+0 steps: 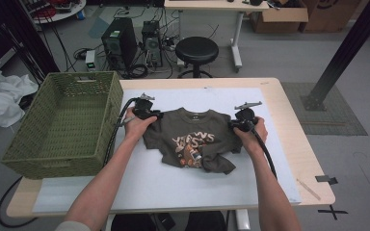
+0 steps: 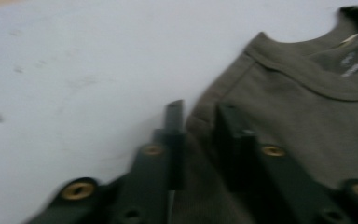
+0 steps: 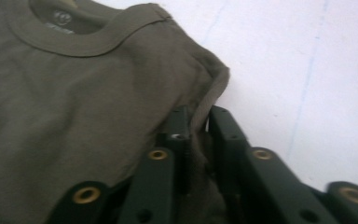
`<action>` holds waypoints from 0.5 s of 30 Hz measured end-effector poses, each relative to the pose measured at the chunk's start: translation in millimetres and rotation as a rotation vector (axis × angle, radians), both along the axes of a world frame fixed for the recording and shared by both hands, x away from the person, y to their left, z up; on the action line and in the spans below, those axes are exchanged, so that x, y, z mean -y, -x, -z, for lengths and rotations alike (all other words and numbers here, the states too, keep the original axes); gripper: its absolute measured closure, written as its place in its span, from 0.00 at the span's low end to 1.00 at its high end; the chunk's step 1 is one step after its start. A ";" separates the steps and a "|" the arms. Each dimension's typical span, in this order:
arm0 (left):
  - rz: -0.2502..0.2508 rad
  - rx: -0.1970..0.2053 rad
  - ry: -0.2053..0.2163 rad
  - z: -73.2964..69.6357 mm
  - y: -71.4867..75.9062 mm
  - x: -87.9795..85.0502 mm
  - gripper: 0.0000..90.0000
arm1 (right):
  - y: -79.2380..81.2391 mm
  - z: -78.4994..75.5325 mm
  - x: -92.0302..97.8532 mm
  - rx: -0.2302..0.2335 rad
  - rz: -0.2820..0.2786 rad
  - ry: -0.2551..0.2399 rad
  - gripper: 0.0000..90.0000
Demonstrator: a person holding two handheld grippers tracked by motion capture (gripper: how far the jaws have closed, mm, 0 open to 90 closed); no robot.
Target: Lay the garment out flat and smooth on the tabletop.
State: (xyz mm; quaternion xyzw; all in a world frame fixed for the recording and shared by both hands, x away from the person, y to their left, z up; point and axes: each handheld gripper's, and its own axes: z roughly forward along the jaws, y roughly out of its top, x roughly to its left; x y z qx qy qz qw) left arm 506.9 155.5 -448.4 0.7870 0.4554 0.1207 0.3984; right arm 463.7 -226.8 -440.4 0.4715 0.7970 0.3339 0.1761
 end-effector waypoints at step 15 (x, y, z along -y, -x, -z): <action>-0.134 0.168 0.125 -46.4 -29.4 -8.8 0.81 | -44.6 -44.2 22.9 0.193 0.177 -0.069 0.71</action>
